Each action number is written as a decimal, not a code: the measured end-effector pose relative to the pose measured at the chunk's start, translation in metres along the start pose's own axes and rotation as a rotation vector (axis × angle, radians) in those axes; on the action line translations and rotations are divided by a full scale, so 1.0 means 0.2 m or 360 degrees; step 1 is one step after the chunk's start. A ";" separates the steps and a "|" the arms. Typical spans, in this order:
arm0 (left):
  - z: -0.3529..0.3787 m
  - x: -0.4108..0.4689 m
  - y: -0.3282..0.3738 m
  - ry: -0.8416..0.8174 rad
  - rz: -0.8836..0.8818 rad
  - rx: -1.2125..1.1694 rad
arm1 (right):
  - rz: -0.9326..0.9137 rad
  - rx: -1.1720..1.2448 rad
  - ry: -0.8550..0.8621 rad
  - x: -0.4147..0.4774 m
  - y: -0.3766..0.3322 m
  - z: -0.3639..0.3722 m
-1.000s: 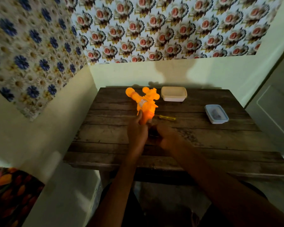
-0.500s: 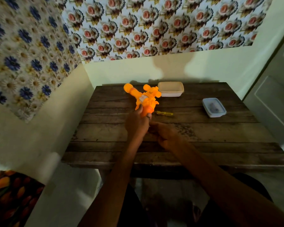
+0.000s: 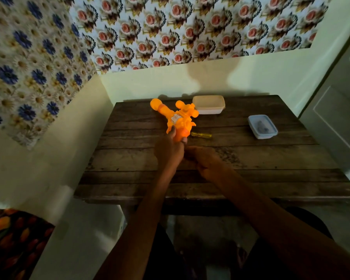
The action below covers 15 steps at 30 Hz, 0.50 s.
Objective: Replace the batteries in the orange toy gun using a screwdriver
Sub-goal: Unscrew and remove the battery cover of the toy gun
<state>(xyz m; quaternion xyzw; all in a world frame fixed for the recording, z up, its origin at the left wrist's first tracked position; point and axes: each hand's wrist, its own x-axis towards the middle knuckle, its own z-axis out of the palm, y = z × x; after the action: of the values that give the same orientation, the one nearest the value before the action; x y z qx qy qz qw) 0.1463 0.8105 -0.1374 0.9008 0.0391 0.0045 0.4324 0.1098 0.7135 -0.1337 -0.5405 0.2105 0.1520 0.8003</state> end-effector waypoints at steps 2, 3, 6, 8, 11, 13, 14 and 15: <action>0.00 0.00 0.00 -0.0004 -0.0001 -0.0033 | 0.0002 0.0018 0.0021 0.01 0.00 0.00; 0.00 -0.01 0.01 -0.0011 -0.0004 -0.0041 | 0.0007 0.0040 0.0024 0.02 0.00 0.00; 0.00 -0.02 -0.01 0.0009 0.0025 -0.0068 | 0.0079 0.0175 -0.0005 0.04 0.00 -0.01; 0.00 -0.04 -0.02 0.0015 0.0041 -0.0072 | 0.0137 0.0202 -0.0051 0.04 -0.01 -0.01; 0.00 -0.04 0.00 0.0098 0.0113 0.0046 | 0.0167 0.0212 0.0010 0.05 -0.02 0.00; -0.01 -0.05 0.01 0.0117 0.0171 0.0118 | 0.0187 0.0270 -0.0011 0.04 -0.01 -0.01; 0.00 -0.05 0.02 0.0105 0.0199 0.0180 | 0.0162 0.0298 -0.0068 0.03 -0.01 -0.01; 0.00 -0.05 0.02 0.0086 0.0216 0.0257 | 0.0137 0.0318 -0.0112 0.02 -0.01 -0.01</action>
<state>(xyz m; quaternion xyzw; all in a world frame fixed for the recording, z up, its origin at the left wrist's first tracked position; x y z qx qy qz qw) 0.1358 0.8074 -0.1336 0.9329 -0.0103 0.0548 0.3559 0.1149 0.7112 -0.1343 -0.4429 0.2194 0.1834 0.8498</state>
